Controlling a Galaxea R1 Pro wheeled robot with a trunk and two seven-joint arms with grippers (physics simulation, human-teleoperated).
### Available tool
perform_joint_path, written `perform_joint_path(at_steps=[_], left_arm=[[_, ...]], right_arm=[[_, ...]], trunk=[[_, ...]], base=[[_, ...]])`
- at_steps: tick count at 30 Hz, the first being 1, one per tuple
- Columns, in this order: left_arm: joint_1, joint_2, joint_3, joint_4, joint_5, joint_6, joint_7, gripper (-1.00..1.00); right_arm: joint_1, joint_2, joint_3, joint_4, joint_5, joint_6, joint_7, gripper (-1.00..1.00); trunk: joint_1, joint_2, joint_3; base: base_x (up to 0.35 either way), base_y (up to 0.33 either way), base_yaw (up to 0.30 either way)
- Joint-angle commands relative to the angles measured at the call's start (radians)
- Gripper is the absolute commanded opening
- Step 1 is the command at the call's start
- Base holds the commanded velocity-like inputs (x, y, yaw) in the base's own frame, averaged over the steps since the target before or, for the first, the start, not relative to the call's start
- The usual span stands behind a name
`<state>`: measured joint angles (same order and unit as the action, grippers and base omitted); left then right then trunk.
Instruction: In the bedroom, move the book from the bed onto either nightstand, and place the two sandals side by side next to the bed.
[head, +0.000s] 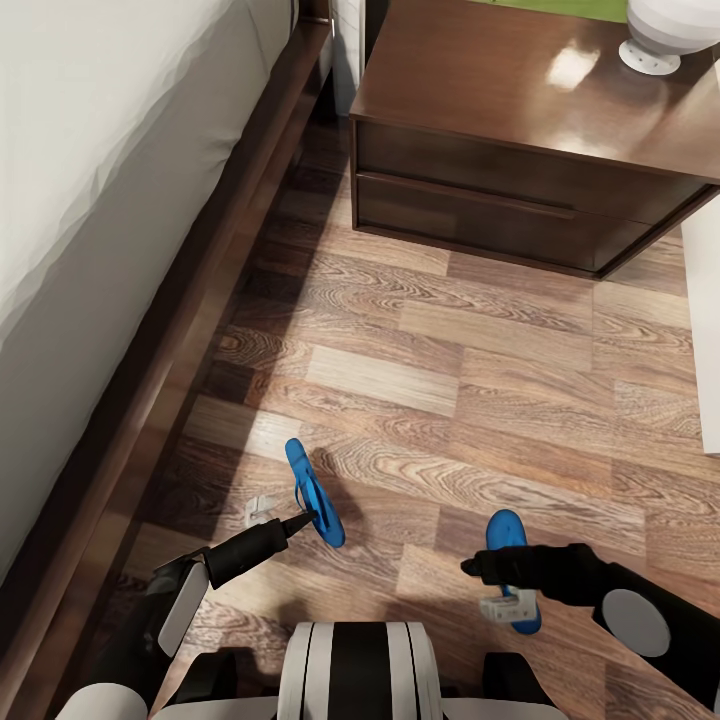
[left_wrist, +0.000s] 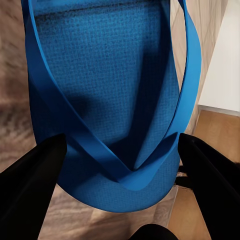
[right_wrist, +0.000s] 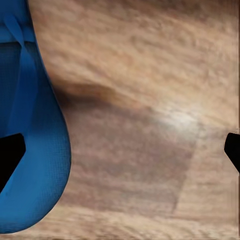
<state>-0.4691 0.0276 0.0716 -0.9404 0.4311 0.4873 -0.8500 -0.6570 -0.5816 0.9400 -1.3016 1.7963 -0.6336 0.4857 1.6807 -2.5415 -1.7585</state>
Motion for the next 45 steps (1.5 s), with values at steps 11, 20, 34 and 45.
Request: perform_joint_path(at_steps=[11, 20, 34, 45], left_arm=[[0.000, 0.000, 0.001, 0.000, 0.006, 0.008, -0.001, -1.00], [0.000, 0.000, 0.002, 0.000, 0.006, 0.008, -0.001, -1.00], [0.000, 0.000, 0.001, 0.000, 0.006, 0.008, -0.001, -1.00], [0.000, 0.000, 0.001, 0.000, 0.006, 0.007, -0.001, -1.00]], right_arm=[[-0.001, -0.028, -0.006, -0.014, 0.003, 0.029, 0.002, 1.00], [-0.001, -0.036, -0.023, -0.014, 0.003, 0.084, 0.002, 1.00], [-0.001, -0.050, -0.023, -0.012, 0.003, 0.160, 0.002, 1.00], [-0.001, -0.050, -0.023, -0.002, 0.003, 0.163, 0.001, 1.00]], trunk=[[0.000, 0.000, -0.001], [0.000, 0.000, -0.001], [0.000, 0.000, -0.001], [0.000, 0.000, -0.001]], base=[[0.000, 0.000, 0.000], [0.000, 0.000, 0.000], [0.000, 0.000, 0.000], [0.000, 0.000, 0.000]])
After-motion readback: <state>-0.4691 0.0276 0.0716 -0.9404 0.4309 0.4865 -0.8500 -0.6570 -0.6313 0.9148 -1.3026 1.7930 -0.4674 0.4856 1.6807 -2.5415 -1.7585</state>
